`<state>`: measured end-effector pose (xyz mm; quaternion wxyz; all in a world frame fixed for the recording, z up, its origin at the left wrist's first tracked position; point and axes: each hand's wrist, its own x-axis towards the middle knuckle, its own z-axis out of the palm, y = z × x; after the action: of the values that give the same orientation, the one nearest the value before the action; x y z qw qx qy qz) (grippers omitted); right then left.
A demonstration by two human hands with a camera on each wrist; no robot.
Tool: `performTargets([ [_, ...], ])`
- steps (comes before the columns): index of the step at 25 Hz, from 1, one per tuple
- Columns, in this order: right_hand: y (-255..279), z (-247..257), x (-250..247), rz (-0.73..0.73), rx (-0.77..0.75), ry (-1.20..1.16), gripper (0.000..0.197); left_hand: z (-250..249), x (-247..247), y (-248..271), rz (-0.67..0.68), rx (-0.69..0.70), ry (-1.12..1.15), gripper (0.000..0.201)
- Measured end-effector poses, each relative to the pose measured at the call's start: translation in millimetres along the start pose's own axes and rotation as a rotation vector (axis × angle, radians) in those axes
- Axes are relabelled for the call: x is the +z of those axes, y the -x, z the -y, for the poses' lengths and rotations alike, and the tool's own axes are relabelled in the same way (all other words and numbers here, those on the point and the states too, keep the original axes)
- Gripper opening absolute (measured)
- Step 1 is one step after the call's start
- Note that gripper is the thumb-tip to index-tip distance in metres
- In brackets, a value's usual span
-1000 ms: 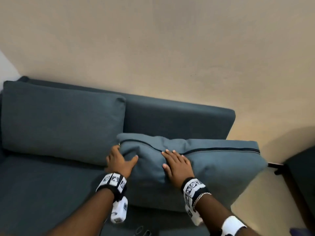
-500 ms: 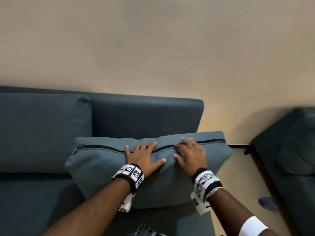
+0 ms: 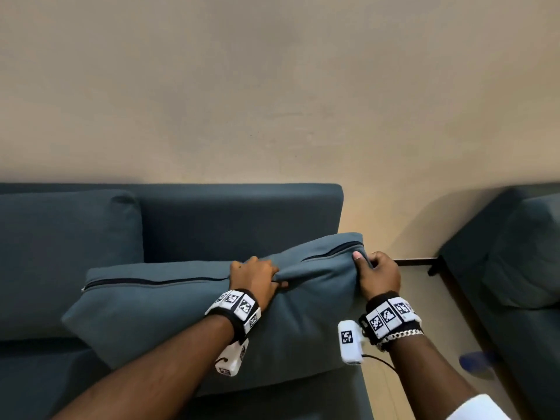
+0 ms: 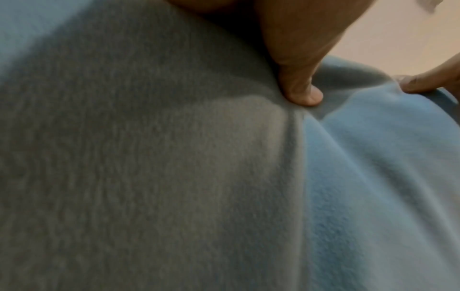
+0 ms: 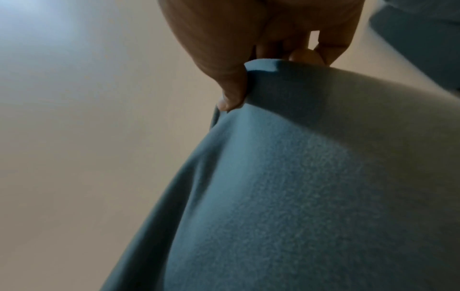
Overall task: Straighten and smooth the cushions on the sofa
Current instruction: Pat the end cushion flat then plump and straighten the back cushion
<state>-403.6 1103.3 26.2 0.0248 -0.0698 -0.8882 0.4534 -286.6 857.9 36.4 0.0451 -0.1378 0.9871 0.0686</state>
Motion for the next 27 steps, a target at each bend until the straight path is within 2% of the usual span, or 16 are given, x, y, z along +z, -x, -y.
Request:
performTargets([
  [4, 3, 82, -33, -0.066, -0.236, -0.149, 0.040, 22, -63, -1, -0.261, 0.054, 0.141, 0.032],
  [6, 10, 140, -54, -0.099, -0.390, -0.188, 0.041, 35, -94, 2, -0.360, 0.076, 0.289, 0.037],
  [9, 37, 227, -88, -0.125, -0.635, -0.209, 0.038, 52, -122, 12, -0.536, 0.158, 0.655, 0.045],
  [11, 69, 270, -100, -0.107, -0.792, -0.187, 0.032, 62, -121, 30, -0.627, 0.181, 0.951, 0.034],
  [13, 104, 294, -89, -0.102, -0.953, -0.146, 0.029, 77, -103, 50, -0.584, 0.165, 1.168, 0.021],
  [15, 133, 296, -51, -0.053, -1.105, 0.005, 0.029, 100, -81, 68, -0.441, 0.098, 1.271, 0.013],
  [17, 151, 269, 10, 0.159, -1.167, 0.177, 0.023, 123, -77, 82, -0.351, -0.013, 1.368, 0.022],
  [18, 158, 246, 40, 0.305, -1.161, 0.272, 0.016, 131, -86, 86, -0.361, -0.068, 1.426, 0.026],
  [19, 168, 225, 65, 0.441, -1.136, 0.351, 0.024, 137, -101, 87, -0.389, -0.112, 1.461, 0.027],
  [20, 175, 204, 85, 0.494, -1.187, 0.430, 0.045, 145, -115, 84, -0.436, -0.133, 1.472, 0.027],
  [21, 182, 188, 98, 0.471, -1.256, 0.490, 0.065, 151, -127, 74, -0.488, -0.149, 1.450, 0.027],
  [22, 192, 183, 106, 0.421, -1.335, 0.477, 0.076, 164, -135, 63, -0.551, -0.174, 1.376, 0.032],
  [23, 203, 189, 110, 0.415, -1.374, 0.440, 0.076, 179, -135, 53, -0.583, -0.238, 1.245, 0.046],
  [25, 222, 207, 109, 0.545, -1.355, 0.339, 0.055, 204, -125, 42, -0.510, -0.373, 1.019, 0.064],
  [27, 226, 223, 103, 0.702, -1.335, 0.341, 0.042, 209, -116, 48, -0.497, -0.429, 0.959, 0.054],
])
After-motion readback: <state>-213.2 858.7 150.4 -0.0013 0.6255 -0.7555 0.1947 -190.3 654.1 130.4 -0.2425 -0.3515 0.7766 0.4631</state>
